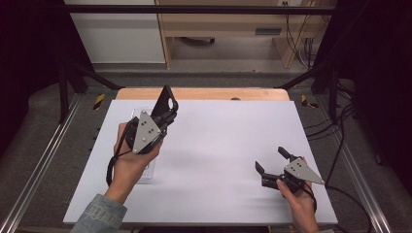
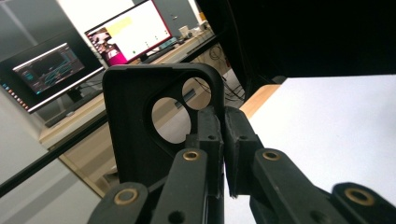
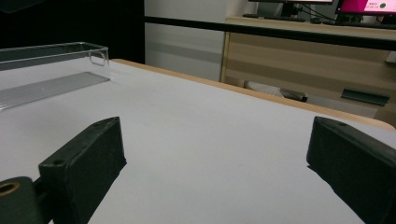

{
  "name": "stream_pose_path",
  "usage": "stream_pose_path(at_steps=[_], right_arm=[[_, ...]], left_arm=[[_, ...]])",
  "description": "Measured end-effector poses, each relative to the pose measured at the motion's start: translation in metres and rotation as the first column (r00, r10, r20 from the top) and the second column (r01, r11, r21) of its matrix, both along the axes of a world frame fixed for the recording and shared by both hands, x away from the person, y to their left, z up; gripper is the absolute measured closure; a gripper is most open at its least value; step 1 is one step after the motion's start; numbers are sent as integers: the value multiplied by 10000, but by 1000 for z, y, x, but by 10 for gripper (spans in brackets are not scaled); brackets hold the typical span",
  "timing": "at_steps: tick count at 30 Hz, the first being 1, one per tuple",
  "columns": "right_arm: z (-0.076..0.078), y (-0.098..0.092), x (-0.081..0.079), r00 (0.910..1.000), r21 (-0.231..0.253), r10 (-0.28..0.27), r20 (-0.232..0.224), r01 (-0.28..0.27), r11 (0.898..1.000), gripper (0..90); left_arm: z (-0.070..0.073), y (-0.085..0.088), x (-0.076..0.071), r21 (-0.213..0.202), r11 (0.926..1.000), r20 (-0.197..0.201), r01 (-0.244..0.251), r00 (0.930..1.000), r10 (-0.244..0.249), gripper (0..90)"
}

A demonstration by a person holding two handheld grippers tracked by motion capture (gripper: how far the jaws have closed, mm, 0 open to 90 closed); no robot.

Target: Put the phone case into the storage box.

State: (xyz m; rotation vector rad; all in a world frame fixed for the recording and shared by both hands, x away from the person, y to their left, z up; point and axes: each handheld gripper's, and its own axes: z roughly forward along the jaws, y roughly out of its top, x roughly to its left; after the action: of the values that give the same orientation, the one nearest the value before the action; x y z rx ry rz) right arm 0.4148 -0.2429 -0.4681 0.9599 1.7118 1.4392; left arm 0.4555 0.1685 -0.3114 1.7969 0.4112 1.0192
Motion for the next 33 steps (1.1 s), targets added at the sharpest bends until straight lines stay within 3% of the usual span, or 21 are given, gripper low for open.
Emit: stream_pose_path(at_steps=[7,18,33], right_arm=[[0,0,0,10000,68,2,14,-2,10000,47],[0,0,-1,10000,-18,-19,51,19,10000,47],[0,0,-1,10000,-73,-33,91,33,10000,48]], left_arm=[[5,7,3,-467,9968,-54,-654,9979,652,861],[5,21,11,-1509,9801,-536,-1291,9911,1223,861],[4,23,20,-1813,9675,-788,-1761,9833,1642,861]])
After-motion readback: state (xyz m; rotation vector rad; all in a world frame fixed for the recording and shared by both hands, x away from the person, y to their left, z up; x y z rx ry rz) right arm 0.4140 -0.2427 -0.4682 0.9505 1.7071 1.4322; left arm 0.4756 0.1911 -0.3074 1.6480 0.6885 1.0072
